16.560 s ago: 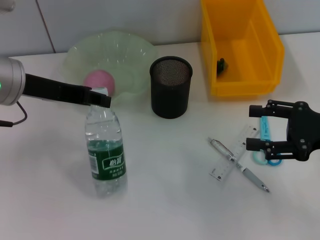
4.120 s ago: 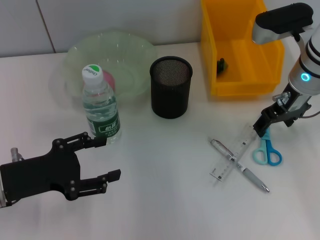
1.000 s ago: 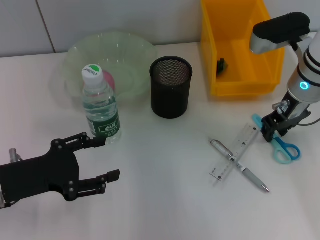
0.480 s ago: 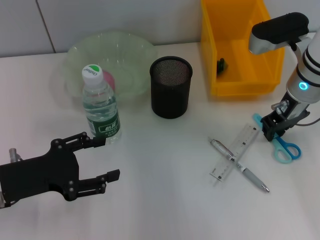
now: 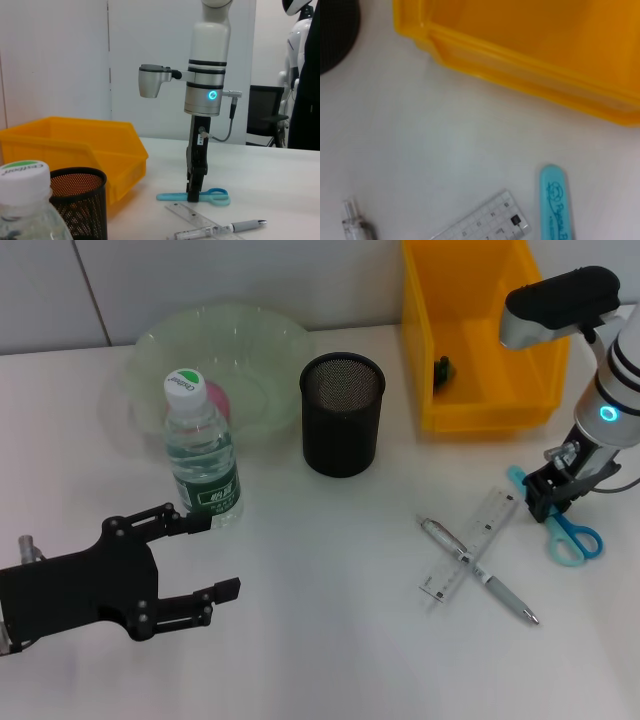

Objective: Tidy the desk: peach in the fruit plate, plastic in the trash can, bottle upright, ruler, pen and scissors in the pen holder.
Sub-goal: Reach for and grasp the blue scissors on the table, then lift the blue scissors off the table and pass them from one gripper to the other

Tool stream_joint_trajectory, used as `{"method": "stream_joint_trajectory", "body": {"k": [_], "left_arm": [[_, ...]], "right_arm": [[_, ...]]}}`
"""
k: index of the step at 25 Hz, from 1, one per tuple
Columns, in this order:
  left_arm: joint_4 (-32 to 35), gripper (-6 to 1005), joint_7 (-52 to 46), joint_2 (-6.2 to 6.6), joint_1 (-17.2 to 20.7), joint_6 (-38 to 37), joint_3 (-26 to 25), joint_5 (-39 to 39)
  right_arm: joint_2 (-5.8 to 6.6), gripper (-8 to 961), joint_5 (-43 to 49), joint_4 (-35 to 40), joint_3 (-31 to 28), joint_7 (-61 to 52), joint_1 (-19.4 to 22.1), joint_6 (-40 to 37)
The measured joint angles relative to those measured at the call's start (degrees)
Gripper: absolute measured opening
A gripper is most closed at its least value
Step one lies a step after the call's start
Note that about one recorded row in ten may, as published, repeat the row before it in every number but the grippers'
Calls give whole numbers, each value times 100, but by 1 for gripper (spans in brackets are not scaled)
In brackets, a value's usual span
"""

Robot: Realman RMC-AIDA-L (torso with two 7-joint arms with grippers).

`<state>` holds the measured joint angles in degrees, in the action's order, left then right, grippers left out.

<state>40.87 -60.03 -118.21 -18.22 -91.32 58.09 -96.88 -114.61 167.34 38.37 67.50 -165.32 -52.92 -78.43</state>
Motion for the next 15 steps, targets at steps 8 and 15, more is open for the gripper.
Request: {"method": "stream_joint_trajectory", "body": {"k": [8, 15], "left_arm": [[0, 688, 0, 0, -15, 0, 0, 3], [0, 686, 0, 0, -34, -9, 0, 3]], "right_arm": [[-20, 223, -47, 125, -130, 130, 63, -53], [-60, 226, -135, 524, -684, 306, 163, -405]]}}
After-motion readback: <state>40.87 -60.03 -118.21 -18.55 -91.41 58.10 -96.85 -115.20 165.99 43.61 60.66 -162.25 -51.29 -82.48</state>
